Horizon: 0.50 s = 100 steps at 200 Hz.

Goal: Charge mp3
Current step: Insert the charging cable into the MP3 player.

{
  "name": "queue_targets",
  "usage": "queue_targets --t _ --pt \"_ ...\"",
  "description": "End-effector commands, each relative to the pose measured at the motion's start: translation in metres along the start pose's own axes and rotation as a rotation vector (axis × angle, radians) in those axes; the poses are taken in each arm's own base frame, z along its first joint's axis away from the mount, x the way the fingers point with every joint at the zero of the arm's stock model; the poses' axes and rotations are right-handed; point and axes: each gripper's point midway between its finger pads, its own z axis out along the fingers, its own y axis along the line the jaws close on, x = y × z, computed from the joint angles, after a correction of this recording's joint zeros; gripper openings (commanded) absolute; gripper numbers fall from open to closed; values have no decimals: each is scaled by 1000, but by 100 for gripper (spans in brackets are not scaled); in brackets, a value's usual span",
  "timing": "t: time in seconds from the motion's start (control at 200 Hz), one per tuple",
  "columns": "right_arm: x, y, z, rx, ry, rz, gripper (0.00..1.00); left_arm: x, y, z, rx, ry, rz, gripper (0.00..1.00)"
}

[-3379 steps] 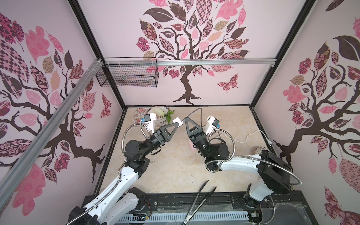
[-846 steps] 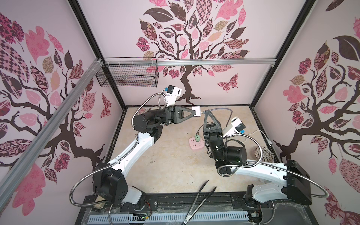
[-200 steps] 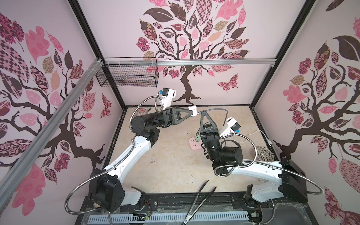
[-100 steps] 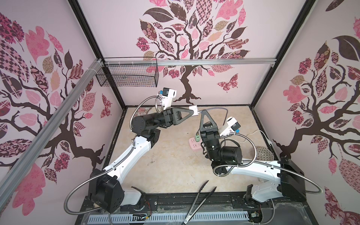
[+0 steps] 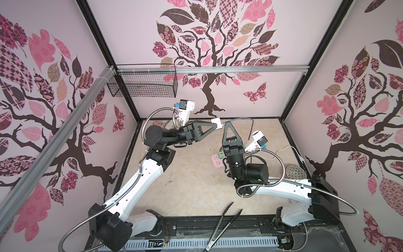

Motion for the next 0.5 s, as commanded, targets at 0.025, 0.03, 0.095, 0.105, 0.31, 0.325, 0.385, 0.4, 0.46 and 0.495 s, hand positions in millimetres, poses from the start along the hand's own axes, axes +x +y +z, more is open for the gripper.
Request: queue_targets --t 0.025,0.03,0.095,0.105,0.31,0.325,0.385,0.4,0.46,0.495 --pt "24 19 -10 -99 47 23 0 19 -14 12 61 98 26 0" --pt "25 20 -10 -99 49 23 0 19 -14 12 61 98 29 0" --pt "31 18 -15 -93 66 23 0 15 -16 14 67 87 44 0" --pt "31 18 -15 -92 68 24 0 14 -16 14 68 84 47 0" --pt "38 7 -25 -63 98 30 0 2 -21 15 81 33 88 0" --pt "39 7 -26 -64 101 30 0 2 -21 15 80 30 89 0" --pt "42 6 -28 -65 115 29 0 1 -18 16 73 25 89 0" --pt "44 5 -29 -67 119 29 0 1 -17 16 68 23 89 0" --pt "49 5 -32 -69 137 28 0 -1 -14 16 56 17 85 0" --pt "52 2 -34 -61 147 25 0 -3 -12 16 48 4 85 0"
